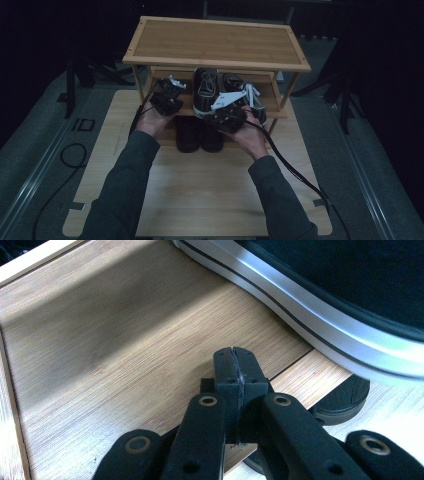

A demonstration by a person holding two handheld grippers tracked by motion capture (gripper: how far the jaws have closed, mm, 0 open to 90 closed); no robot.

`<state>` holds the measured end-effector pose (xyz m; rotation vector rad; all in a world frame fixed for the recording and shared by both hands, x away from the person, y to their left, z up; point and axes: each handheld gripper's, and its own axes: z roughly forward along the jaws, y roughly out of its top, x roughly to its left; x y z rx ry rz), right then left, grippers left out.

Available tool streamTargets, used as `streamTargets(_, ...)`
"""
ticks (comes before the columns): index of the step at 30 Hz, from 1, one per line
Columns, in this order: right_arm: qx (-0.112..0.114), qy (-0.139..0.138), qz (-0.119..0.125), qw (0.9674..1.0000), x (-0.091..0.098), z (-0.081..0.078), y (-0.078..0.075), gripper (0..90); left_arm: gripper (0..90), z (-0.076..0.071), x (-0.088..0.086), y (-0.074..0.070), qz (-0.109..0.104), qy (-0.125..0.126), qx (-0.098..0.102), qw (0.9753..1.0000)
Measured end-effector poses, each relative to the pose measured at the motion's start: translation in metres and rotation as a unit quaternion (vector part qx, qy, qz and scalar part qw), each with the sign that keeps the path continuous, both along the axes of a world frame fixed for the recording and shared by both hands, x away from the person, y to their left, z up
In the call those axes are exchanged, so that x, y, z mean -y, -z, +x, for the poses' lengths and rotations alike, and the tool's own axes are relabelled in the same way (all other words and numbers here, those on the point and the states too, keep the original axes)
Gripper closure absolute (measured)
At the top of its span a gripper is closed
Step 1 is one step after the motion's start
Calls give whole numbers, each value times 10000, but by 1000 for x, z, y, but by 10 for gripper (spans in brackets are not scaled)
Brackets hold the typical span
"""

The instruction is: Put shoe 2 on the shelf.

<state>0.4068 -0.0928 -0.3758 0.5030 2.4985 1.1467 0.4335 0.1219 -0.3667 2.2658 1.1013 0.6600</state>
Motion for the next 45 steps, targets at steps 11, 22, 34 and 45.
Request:
streamTargets(11, -140, 16, -18, 9999, 7, -1, -1, 890, 900, 0, 1, 2, -240, -34, 44, 9997)
streamTargets(22, -123, -143, -308, 9993, 17, -13, -3, 897, 900, 1, -1, 2, -280, 2, 10, 9996)
streamTargets(34, -235, -215, -368, 9988, 43, -25, -9, 900, 900, 1, -1, 2, -313, -9, 12, 9995)
streamTargets(45, -358, -264, -443, 9980, 70, -36, -13, 900, 900, 1, -1, 2, -319, -9, 19, 9995)
